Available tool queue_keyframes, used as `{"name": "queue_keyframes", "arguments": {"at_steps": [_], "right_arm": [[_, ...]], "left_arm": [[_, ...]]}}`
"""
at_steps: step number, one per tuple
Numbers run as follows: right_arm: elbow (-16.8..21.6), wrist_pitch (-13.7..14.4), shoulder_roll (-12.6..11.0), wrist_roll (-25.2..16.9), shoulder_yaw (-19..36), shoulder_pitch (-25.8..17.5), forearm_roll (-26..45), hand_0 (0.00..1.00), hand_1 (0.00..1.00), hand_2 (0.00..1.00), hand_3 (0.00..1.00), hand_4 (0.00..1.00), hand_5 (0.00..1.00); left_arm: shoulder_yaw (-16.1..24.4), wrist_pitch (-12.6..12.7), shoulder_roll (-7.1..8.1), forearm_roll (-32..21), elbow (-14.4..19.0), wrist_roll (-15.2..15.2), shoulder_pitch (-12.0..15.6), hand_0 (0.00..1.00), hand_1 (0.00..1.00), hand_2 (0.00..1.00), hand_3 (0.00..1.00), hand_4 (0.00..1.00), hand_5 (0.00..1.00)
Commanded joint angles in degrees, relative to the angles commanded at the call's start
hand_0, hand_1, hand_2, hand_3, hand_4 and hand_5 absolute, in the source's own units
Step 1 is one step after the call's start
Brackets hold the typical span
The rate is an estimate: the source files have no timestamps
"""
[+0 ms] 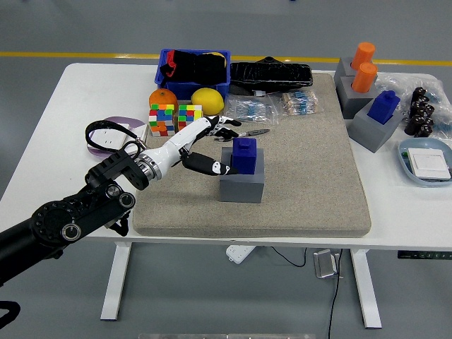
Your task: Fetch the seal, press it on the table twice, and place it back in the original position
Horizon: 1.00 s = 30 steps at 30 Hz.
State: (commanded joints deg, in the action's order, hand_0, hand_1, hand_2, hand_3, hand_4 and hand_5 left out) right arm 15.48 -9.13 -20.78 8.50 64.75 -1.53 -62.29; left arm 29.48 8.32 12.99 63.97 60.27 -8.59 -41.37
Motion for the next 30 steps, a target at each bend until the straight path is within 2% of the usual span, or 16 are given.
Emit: {"name": "queue_keyframes", "arguments": {"at_steps": [1,5,7,15,18,20,30], "right_arm": [[0.00,-0.01,0.00,0.00,-0.03,0.00,0.02,0.837,0.766,0.757,0.710,0.761,0.376],[-0.05,-0.01,-0.07,-0.02,-0.14,-0.03,0.03,0.837,0.766,0.757,0.710,0.761,0.376],[-0.01,-0.06,-0.09,-0.01,-0.40,-0.01,0.08,0.836,0.766,0.757,0.711,0.762,0.376],[0.02,-0.20,-0.14,-0.07,-1.06,0.06,0.12,0.836,0.766,0.757,0.711,0.762,0.376],[0.00,-0.22,-0.20,-0.09,-1.21,-0.03,0.15,0.836,0.766,0.757,0.711,0.762,0.376],[-0.05,-0.23,-0.26,-0.11,-1.40,-0.16,0.18,0.836,0.767,0.757,0.712,0.763,0.374],[-0.03,-0.40,-0.35,-0.23,-1.71,-0.12,0.21,0.837,0.767,0.758,0.711,0.763,0.374]], "left_arm": [[0.01,0.05,-0.29,-0.07,-0.43,0.21,-0.05,0.791,0.751,0.765,0.845,0.998,0.018],[1.13,0.57,-1.53,-1.18,-2.04,0.42,0.08,0.791,0.751,0.765,0.845,0.998,0.018],[2.47,0.76,-2.49,-3.19,-3.09,0.40,0.40,0.754,0.736,0.747,0.846,0.997,0.002],[4.67,0.52,-4.64,-11.23,-4.77,-0.30,2.48,0.770,0.719,0.724,0.845,0.990,0.002],[5.62,0.50,-4.90,-13.20,-4.33,-1.10,3.47,0.770,0.719,0.724,0.845,0.990,0.002],[6.02,0.64,-4.93,-13.54,-3.88,-1.69,3.93,0.792,0.710,0.686,0.836,0.989,0.002],[4.77,-0.89,-4.81,-13.44,-2.29,-2.67,4.74,0.800,0.707,0.680,0.837,0.990,0.002]]}}
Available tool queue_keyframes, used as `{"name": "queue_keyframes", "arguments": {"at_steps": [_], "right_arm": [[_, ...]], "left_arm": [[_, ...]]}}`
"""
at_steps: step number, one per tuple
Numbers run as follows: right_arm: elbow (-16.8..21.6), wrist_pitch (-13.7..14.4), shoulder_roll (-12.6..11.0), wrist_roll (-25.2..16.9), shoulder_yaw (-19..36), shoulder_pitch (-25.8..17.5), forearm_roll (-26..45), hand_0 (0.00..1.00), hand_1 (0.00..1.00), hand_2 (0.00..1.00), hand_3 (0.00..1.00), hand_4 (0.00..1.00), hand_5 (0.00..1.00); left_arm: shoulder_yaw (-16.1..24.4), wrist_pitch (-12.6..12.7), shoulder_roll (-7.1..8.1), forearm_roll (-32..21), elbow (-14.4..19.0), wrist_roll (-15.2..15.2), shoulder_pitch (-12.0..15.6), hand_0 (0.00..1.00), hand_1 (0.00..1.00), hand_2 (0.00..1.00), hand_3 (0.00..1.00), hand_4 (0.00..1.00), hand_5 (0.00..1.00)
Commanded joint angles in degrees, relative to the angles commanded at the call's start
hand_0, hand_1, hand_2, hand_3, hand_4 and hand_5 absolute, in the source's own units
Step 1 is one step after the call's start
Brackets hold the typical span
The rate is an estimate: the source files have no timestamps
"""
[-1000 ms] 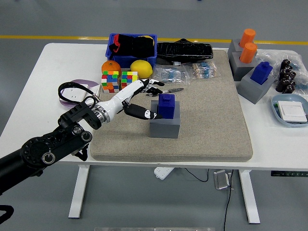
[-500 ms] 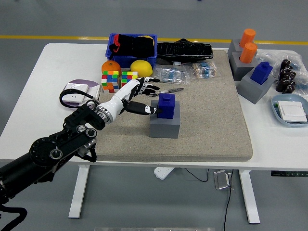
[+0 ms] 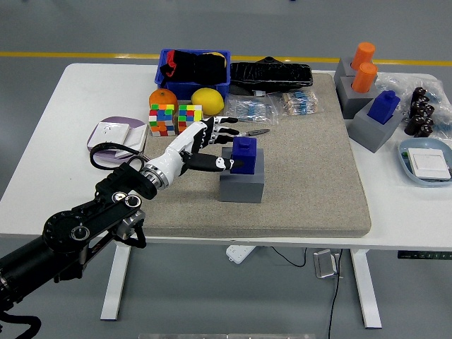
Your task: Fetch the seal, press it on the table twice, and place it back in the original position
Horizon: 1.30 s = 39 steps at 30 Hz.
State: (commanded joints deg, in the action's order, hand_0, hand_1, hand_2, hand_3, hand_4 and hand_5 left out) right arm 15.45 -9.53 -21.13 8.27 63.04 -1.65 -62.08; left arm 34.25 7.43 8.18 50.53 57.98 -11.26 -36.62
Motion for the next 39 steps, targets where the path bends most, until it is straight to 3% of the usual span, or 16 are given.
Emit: {"name": "queue_keyframes", "arguments": {"at_steps": [24,39], "right_arm": [[-0.07,-0.10,0.24,-0.02,0.29,-0.23,-0.05,0.838,0.768,0.759,0.715,0.763,0.375],[-0.02,-0.21,0.34,-0.05,0.16,-0.17,0.04,0.838,0.768,0.758,0.715,0.766,0.378]], "left_arm": [[-1.51,3.00,-2.32,0.06,-1.26,-2.20,-0.03,0.819,0.706,0.660,0.810,0.929,0.002],[-2.27,4.61,-3.28,0.90,-2.89,-2.56,-0.60,0.812,0.663,0.601,0.769,0.779,0.002]]}}
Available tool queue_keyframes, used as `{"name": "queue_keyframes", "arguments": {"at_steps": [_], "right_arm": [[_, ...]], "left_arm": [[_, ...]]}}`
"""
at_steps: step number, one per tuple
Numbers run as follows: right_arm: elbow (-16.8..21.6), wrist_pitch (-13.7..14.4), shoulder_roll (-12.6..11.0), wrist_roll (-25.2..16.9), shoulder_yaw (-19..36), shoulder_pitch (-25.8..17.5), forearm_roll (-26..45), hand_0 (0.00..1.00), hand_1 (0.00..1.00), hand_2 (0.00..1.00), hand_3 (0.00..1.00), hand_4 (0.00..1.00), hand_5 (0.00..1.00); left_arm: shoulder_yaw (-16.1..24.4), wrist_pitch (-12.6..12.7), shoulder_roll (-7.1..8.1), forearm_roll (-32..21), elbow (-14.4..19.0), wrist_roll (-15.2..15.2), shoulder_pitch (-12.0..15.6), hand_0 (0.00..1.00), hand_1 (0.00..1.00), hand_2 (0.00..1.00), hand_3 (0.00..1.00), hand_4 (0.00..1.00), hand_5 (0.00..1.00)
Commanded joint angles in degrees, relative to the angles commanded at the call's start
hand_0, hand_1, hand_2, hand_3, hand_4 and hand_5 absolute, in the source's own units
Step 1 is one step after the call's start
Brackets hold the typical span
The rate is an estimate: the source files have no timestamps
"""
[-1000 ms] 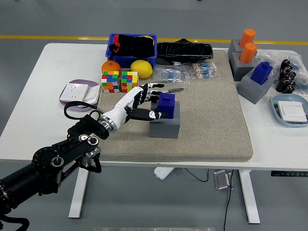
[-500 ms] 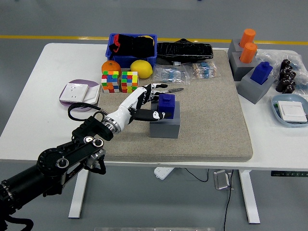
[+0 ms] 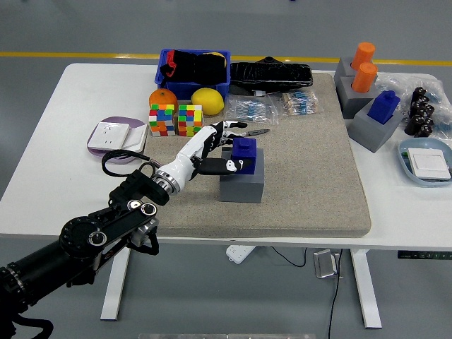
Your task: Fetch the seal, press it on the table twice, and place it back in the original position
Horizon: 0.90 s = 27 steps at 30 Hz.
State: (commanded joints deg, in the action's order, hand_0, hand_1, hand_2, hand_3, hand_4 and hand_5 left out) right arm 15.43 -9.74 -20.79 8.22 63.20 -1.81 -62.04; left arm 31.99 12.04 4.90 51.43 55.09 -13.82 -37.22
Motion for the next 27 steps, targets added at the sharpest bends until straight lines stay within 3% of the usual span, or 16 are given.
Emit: {"name": "queue_keyframes", "arguments": {"at_steps": [3,4,9,10,27], "right_arm": [[0.00,-0.02,0.00,0.00,0.00,0.03,0.03,0.838,0.768,0.758,0.715,0.766,0.378],[0.01,-0.01,0.00,-0.01,0.03,0.04,0.04,0.837,0.769,0.758,0.716,0.767,0.375],[0.01,-0.04,-0.02,-0.01,-0.01,0.06,0.05,0.837,0.769,0.758,0.716,0.767,0.375],[0.01,-0.04,-0.02,-0.01,-0.01,0.07,0.04,0.839,0.768,0.759,0.716,0.768,0.376],[0.04,-0.06,0.14,-0.07,0.26,0.07,-0.03,0.840,0.769,0.759,0.718,0.771,0.376]], "left_arm": [[-0.09,0.27,-0.13,0.52,-0.26,-0.04,-0.15,0.812,0.663,0.601,0.769,0.779,0.002],[-0.10,0.40,-0.19,0.67,-0.33,-0.10,-0.18,0.806,0.617,0.565,0.745,0.718,0.002],[-0.22,1.38,-0.37,1.22,-0.53,-0.54,-0.27,0.806,0.617,0.565,0.745,0.718,0.002],[-0.24,1.53,-0.38,1.27,-0.57,-0.63,-0.28,0.775,0.556,0.482,0.647,0.629,0.002],[1.81,3.22,0.22,0.41,1.12,-2.99,-0.15,0.757,0.535,0.444,0.606,0.650,0.002]]}}
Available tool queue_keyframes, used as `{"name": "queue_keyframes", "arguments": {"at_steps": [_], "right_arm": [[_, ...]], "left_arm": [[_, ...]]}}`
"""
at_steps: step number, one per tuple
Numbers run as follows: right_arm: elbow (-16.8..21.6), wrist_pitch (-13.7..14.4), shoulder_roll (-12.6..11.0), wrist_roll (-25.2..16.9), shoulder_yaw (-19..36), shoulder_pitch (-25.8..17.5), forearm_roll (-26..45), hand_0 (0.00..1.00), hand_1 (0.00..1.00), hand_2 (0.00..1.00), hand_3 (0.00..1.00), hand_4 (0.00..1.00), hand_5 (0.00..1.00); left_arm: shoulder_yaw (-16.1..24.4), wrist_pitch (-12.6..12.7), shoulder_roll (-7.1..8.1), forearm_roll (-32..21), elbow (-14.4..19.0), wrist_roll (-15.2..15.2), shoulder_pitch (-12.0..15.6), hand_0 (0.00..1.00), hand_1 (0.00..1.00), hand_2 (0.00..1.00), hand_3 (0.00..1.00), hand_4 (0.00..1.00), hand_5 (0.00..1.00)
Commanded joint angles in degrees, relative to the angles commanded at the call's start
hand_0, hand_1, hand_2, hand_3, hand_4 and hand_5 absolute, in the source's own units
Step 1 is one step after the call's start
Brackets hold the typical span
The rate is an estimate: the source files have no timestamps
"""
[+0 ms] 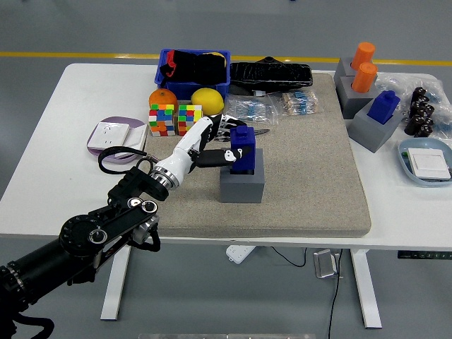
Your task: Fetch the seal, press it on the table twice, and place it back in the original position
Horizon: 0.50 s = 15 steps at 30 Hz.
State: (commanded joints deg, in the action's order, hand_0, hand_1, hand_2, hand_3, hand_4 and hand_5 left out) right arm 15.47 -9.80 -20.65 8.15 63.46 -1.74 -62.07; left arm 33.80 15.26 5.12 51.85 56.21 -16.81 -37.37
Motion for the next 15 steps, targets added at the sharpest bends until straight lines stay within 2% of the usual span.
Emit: {"name": "queue_keyframes", "arguments": {"at_steps": [3,8,11,15], "right_arm": [[-0.01,-0.02,0.06,0.00,0.07,-0.04,-0.01,0.841,0.768,0.759,0.720,0.773,0.375],[-0.02,-0.03,0.13,0.01,0.11,-0.13,-0.02,0.841,0.768,0.759,0.720,0.773,0.376],[0.02,-0.06,0.16,0.01,0.11,-0.12,-0.05,0.841,0.768,0.759,0.720,0.773,0.376],[0.02,-0.07,0.15,0.00,0.11,-0.19,-0.05,0.843,0.768,0.759,0.721,0.773,0.375]], "left_arm": [[1.19,0.43,0.43,0.25,0.62,-0.45,-0.14,0.766,0.543,0.453,0.609,0.635,0.002],[3.98,1.39,1.99,0.97,0.96,-1.48,-0.54,0.773,0.549,0.457,0.612,0.629,0.002],[4.89,1.88,3.13,0.81,-0.06,-2.03,-0.76,0.773,0.549,0.457,0.612,0.629,0.002],[5.44,3.33,4.62,0.65,-2.99,-3.26,-0.67,0.778,0.551,0.459,0.614,0.632,0.002]]}}
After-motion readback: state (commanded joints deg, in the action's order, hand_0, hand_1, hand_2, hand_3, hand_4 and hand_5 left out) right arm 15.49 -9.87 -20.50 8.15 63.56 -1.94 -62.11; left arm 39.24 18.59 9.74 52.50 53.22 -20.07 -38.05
